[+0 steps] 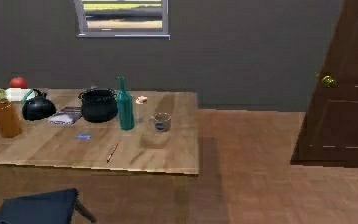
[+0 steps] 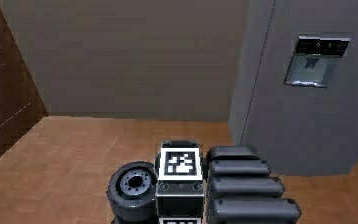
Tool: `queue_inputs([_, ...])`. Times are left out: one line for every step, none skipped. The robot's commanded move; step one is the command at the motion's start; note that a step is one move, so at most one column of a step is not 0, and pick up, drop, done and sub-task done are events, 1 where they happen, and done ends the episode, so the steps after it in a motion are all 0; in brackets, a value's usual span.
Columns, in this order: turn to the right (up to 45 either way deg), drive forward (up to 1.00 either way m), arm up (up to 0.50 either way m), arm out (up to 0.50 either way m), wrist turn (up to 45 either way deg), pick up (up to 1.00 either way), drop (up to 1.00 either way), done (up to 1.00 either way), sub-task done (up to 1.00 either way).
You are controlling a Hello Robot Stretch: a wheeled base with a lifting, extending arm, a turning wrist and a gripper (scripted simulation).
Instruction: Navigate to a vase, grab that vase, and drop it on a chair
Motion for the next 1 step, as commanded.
queue_inputs([-45.0,0.00,0.00,0.00,0.0,0.00,0.00,0.00,0.00])
